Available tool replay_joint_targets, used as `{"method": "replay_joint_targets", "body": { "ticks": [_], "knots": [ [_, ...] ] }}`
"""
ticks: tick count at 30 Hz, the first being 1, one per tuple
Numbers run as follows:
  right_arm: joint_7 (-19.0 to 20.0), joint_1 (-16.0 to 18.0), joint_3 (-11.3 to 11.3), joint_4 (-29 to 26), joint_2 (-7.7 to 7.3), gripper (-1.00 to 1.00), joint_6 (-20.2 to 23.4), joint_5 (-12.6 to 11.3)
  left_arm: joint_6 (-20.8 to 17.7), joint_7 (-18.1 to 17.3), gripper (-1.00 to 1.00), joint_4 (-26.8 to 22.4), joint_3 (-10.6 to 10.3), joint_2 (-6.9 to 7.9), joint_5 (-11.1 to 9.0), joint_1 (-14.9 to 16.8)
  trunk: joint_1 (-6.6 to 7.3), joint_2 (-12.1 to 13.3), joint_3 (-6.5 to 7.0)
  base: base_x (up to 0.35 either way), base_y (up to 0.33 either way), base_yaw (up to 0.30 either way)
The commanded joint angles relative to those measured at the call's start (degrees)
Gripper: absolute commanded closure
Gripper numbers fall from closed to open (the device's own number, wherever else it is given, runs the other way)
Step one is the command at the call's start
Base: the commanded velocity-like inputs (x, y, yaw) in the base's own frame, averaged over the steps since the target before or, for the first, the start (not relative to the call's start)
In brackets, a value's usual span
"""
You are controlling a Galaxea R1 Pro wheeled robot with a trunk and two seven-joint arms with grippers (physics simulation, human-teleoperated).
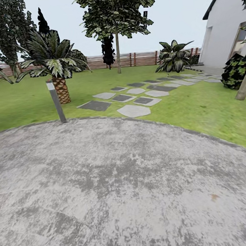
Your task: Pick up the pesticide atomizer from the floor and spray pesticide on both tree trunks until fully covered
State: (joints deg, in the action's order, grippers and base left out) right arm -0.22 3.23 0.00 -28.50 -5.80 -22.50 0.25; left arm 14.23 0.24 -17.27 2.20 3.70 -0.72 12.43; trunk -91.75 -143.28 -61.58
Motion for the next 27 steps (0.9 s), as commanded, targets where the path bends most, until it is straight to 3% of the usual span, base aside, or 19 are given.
{"method": "replay_joint_targets", "body": {
  "ticks": [1,7,20,27],
  "knots": [
    [0.0,0.02,0.01,0.03,-0.01,-1.0,-0.17,0.02,0.19,0.02,-1.0,0.05,0.09,-0.01,-0.07,0.03,-0.02,-0.01,-0.05,0.34,0.0,0.0],
    [0.11,0.02,-0.11,0.02,-0.01,-1.0,-0.16,0.02,0.19,0.02,-1.0,0.05,0.09,-0.01,-0.07,0.02,-0.02,-0.01,-0.05,0.34,0.0,-0.081],
    [0.1,0.02,-0.19,0.18,-0.01,-1.0,-0.02,-0.27,0.19,0.02,-1.0,0.05,0.07,-0.01,-0.07,0.04,-0.02,-0.01,-0.05,0.34,0.0,-0.263],
    [0.1,0.02,-0.1,-0.01,0.12,-1.0,-0.07,-0.4,0.19,0.02,-1.0,0.05,0.09,-0.01,-0.07,0.04,-0.02,-0.01,-0.05,0.34,0.0,-0.049]
  ]
}}
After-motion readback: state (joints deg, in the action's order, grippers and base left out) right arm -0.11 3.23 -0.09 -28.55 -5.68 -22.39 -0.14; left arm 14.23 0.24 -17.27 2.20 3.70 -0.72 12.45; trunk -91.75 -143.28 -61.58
